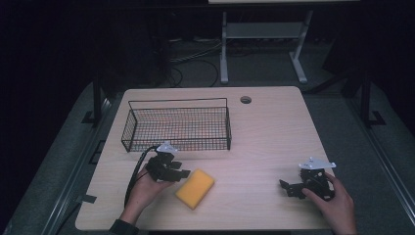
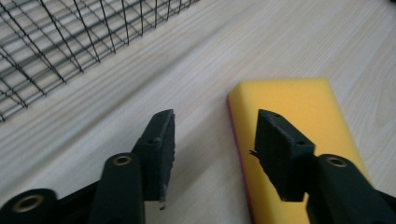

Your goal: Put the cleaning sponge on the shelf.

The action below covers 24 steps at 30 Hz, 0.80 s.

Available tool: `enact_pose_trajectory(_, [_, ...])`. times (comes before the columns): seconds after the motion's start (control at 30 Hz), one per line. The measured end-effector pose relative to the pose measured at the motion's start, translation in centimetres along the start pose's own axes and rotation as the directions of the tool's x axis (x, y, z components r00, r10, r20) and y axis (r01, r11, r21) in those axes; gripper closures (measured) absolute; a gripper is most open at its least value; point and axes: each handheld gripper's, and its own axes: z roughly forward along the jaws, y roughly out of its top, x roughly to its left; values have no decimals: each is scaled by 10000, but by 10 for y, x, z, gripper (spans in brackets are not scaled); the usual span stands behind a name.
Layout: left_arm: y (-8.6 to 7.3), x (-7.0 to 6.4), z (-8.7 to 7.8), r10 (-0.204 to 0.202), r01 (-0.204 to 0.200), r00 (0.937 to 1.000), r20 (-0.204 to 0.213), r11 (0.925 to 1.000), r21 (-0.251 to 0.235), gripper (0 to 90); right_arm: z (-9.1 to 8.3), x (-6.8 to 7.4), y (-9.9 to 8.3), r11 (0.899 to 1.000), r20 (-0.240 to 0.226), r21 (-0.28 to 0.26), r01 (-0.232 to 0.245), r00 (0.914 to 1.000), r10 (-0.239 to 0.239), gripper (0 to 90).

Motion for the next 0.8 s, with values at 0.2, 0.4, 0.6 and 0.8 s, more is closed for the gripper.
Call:
enact_pose_trajectory(0.2, [5, -4, -4, -107, 99, 9998, 151, 9986, 515, 324, 0, 0, 0, 10000, 0, 0, 0, 10000, 0, 2])
enact_pose_trajectory(0.4, [11, -14, -3, 119, -125, 9999, 68, 9955, 941, 141, 0, 0, 0, 10000, 1, 0, 0, 10000, 0, 2])
enact_pose_trajectory(0.6, [14, -21, -2, 269, -275, 9996, 62, 9914, 1278, 126, 0, 0, 0, 10000, 0, 1, -1, 10000, 1, 2])
enact_pose_trajectory(0.8, [18, -29, -1, 442, -460, 9989, 167, 9905, 1299, 130, 0, 0, 0, 10000, 2, 0, -1, 10000, 1, 2])
